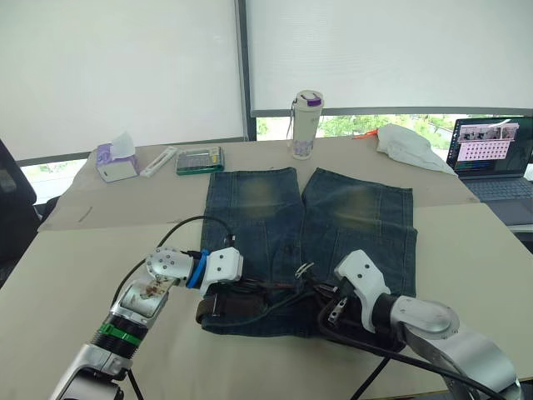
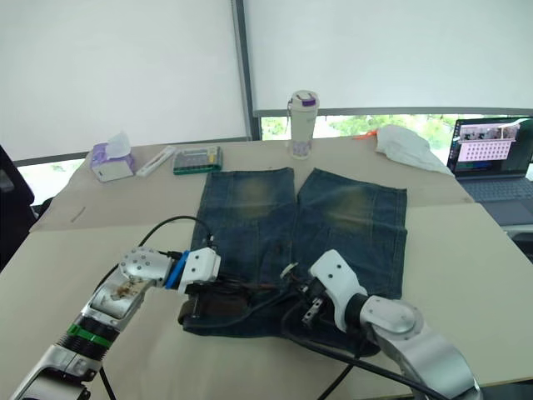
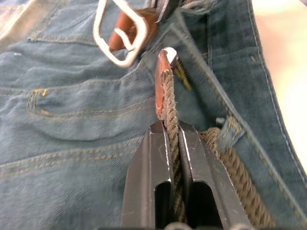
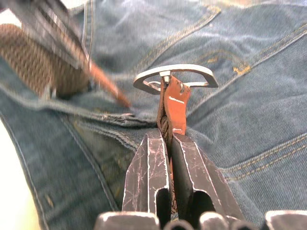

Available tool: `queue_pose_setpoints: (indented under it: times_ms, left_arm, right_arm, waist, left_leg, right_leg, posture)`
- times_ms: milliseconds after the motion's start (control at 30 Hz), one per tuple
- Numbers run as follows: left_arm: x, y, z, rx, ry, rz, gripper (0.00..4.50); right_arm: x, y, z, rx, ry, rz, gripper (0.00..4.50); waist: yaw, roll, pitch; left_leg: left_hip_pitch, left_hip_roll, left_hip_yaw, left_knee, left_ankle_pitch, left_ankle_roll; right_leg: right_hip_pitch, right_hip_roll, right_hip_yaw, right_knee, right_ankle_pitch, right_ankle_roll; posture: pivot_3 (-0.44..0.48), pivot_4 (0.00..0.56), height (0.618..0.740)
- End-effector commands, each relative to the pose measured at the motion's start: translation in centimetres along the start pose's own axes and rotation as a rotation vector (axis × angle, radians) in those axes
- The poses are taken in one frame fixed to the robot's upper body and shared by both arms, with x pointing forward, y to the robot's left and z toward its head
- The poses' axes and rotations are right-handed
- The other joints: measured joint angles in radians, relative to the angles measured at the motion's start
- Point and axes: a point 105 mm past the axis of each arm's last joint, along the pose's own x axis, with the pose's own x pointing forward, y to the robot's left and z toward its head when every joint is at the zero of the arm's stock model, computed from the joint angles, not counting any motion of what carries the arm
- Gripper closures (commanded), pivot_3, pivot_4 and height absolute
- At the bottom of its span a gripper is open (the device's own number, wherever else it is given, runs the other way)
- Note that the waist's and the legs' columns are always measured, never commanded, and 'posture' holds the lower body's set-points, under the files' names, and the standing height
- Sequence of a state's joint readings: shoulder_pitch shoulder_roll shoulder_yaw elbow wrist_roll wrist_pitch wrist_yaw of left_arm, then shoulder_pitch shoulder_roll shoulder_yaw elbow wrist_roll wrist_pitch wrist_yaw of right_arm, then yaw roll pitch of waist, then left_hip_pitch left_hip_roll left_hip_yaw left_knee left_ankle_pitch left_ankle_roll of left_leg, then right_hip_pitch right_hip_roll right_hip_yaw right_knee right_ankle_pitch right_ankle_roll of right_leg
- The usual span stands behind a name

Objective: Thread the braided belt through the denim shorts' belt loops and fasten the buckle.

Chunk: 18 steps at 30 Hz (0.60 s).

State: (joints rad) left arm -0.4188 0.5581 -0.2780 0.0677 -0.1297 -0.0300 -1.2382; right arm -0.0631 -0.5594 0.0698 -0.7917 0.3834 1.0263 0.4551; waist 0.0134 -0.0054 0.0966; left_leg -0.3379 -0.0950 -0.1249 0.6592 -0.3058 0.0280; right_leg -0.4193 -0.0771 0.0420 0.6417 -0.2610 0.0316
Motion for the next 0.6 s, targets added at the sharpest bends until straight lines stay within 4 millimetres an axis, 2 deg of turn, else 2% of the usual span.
queue_pose_setpoints:
  times_ms: [33,267,600]
  left_arm:
    - [0.8,0.6,1.3,0.065,-0.032,0.064,4.5]
    - [2.2,1.3,2.2,0.077,-0.068,0.16,4.5]
    - [1.6,2.1,2.7,0.043,-0.098,0.258,4.5]
  right_arm:
    - [-0.4,-0.4,1.5,0.008,-0.057,-0.025,4.46]
    - [-0.2,-0.3,1.9,0.031,-0.067,-0.024,4.46]
    - [-0.2,-0.5,2.0,0.061,-0.077,-0.042,4.46]
  waist:
    - [0.0,0.0,0.0]
    - [-0.001,0.0,0.0]
    - [-0.001,0.0,0.0]
  left_leg:
    - [0.0,0.0,0.0,0.0,0.0,0.0]
    - [0.0,0.0,0.0,0.0,0.0,0.0]
    - [0.0,0.0,0.0,0.0,0.0,0.0]
  right_leg:
    - [0.0,0.0,0.0,0.0,0.0,0.0]
    - [0.0,0.0,0.0,0.0,0.0,0.0]
    - [0.0,0.0,0.0,0.0,0.0,0.0]
  posture:
    - [0.0,0.15,0.74]
    - [0.0,0.15,0.74]
    - [0.0,0.15,0.74]
